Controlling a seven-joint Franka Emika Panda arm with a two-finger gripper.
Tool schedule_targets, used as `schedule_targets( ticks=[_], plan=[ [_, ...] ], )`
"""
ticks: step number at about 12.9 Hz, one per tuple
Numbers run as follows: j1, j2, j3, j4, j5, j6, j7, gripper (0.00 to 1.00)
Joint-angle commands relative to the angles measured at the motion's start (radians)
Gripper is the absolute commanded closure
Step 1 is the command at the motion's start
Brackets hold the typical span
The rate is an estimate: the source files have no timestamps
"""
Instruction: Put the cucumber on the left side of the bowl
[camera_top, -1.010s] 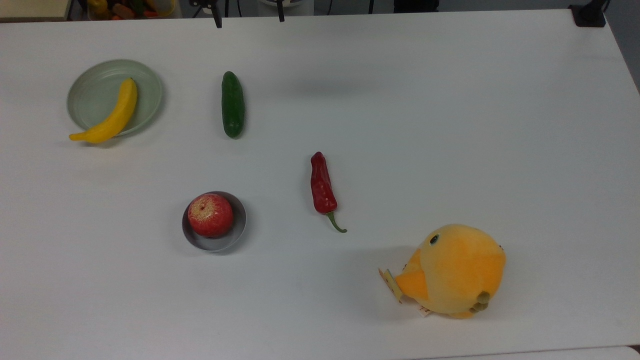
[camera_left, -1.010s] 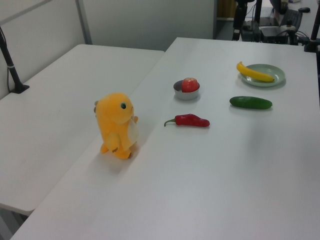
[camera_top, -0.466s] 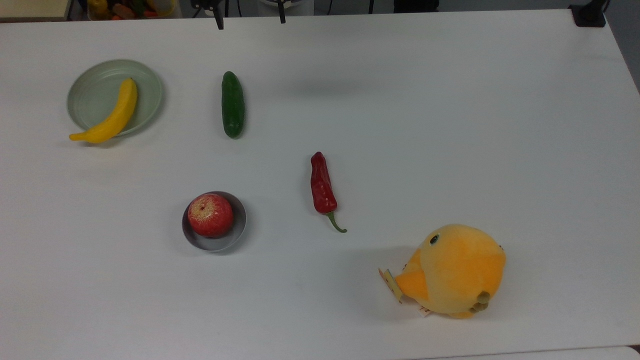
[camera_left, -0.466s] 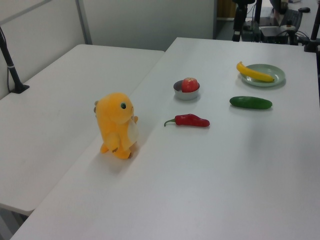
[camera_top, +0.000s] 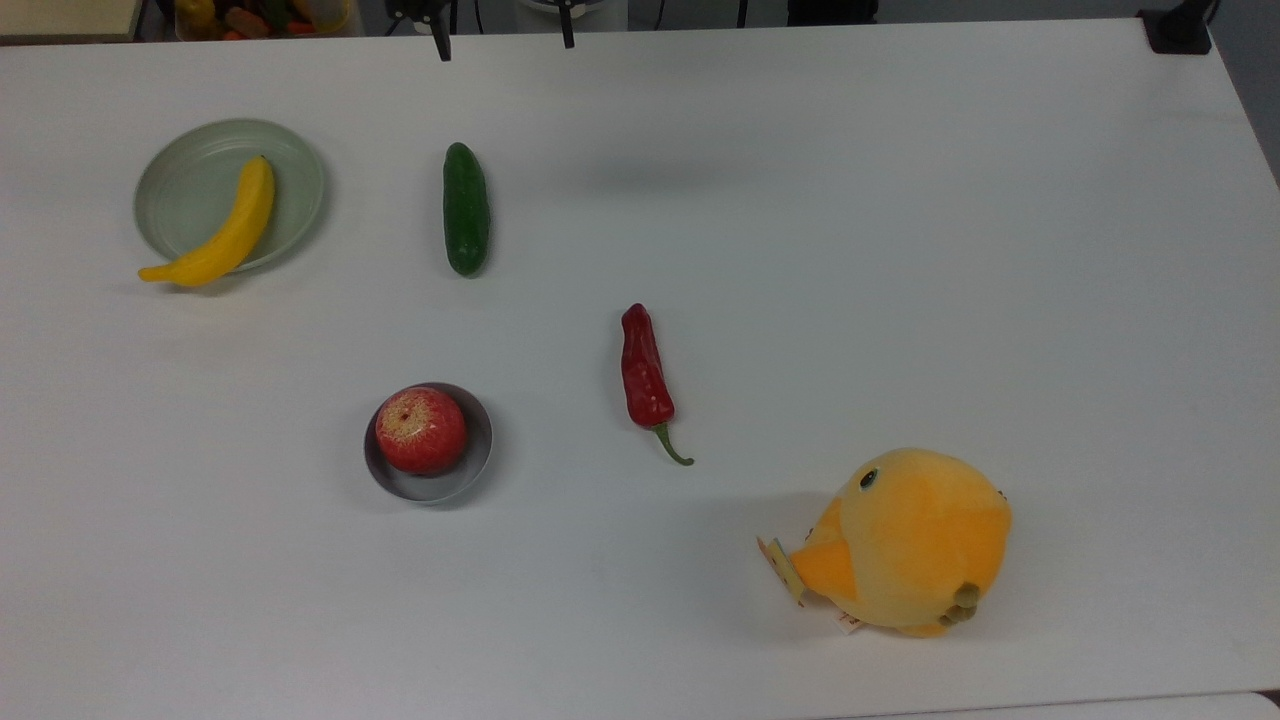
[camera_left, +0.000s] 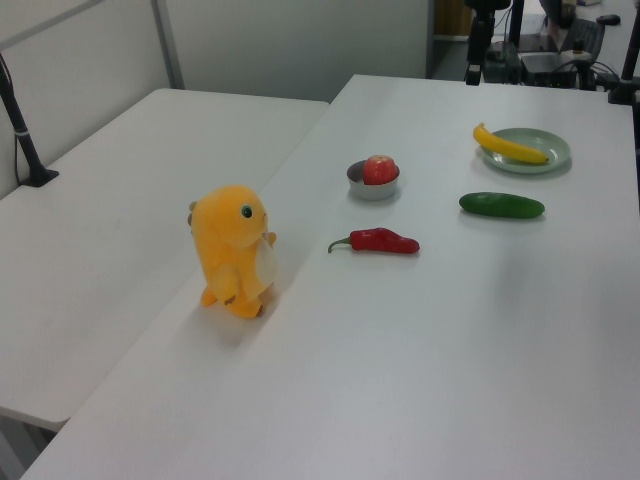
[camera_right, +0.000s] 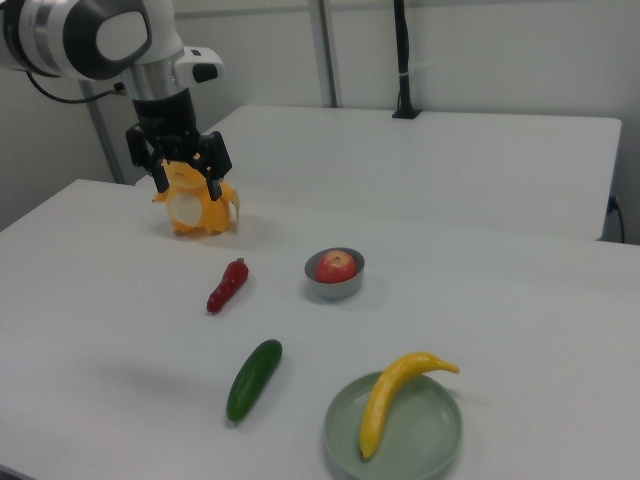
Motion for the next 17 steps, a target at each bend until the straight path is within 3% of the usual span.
schedule_targets(
  ticks=[1,10,17],
  plan=[
    [0.019,-0.015,-0.014,-0.022,-0.013,-0.016,-0.009,0.00],
    [0.013,0.023,-0.031,-0.052,-0.013,0.018,-0.022,0.00],
    [0.013,0.032,-0.042,-0.135,-0.013,0.113,-0.022,0.00]
  ],
)
